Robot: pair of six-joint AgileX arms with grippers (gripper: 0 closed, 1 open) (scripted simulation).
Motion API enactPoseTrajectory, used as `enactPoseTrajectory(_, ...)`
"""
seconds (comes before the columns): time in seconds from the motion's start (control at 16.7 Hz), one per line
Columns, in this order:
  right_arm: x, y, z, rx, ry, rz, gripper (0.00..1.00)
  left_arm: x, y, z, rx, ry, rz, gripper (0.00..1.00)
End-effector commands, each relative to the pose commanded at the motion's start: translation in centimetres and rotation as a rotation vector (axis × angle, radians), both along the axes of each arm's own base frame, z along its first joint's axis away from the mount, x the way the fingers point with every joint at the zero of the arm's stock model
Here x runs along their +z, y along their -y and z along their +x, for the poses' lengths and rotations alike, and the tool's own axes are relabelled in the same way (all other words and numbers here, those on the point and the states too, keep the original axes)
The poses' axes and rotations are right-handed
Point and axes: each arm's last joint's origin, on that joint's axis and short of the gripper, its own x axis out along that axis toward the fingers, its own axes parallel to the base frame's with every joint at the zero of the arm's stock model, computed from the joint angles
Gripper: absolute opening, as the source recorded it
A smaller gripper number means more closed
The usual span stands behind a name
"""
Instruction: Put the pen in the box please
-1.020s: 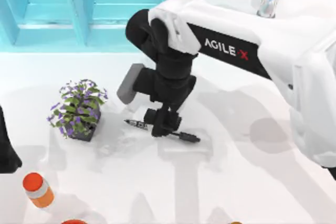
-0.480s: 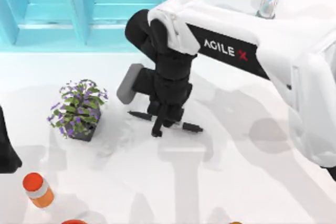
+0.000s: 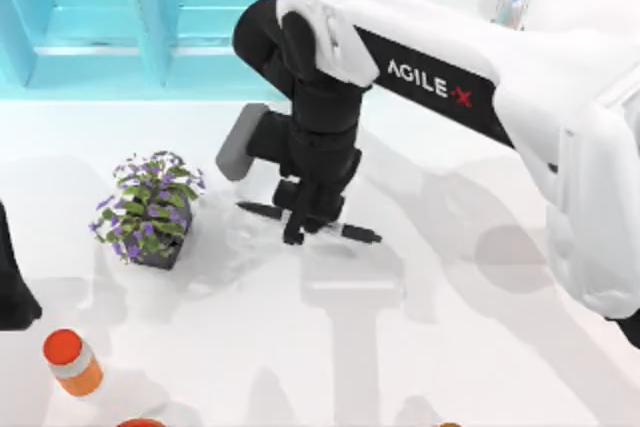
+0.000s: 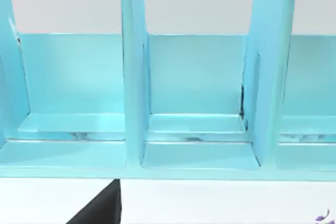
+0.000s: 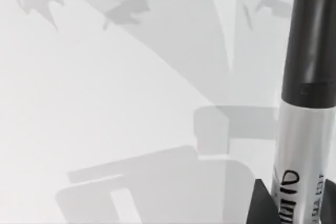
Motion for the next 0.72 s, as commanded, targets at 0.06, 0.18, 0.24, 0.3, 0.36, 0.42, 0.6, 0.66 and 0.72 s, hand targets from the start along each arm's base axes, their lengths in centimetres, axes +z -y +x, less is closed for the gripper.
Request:
enactPoseTrajectory(0.06,0.8,-0.1,0.2,0.000,0.003,0.004,0.00,0.0,0.0,0.0,0.000,0.000,0.000,1.00)
enactPoseTrajectory(0.18,3.0,-0.4,0.4,0.001,0.015,0.018,0.00,0.0,0.0,0.0,0.000,0.000,0.000,1.00)
enactPoseTrajectory(0.24,4.0,-0.4,0.4,0.001,0.017,0.020,0.00,0.0,0.0,0.0,0.000,0.000,0.000,1.00)
enactPoseTrajectory(0.3,4.8,-0.4,0.4,0.001,0.015,0.018,0.00,0.0,0.0,0.0,0.000,0.000,0.000,1.00)
enactPoseTrajectory(0.36,5.8,-0.3,0.3,0.001,0.019,0.020,0.00,0.0,0.0,0.0,0.000,0.000,0.000,1.00)
enactPoseTrajectory(0.42,6.6,-0.1,0.1,0.000,0.018,0.018,0.00,0.0,0.0,0.0,0.000,0.000,0.000,1.00)
enactPoseTrajectory(0.6,8.1,0.4,-0.3,-0.002,0.004,0.001,0.00,0.0,0.0,0.0,0.000,0.000,0.000,1.00)
enactPoseTrajectory(0.66,8.2,0.3,-0.5,0.002,0.000,-0.004,0.00,0.0,0.0,0.0,0.000,0.000,0.000,1.00)
enactPoseTrajectory(0.72,8.1,0.2,-0.6,0.008,-0.003,-0.008,0.00,0.0,0.0,0.0,0.000,0.000,0.000,1.00)
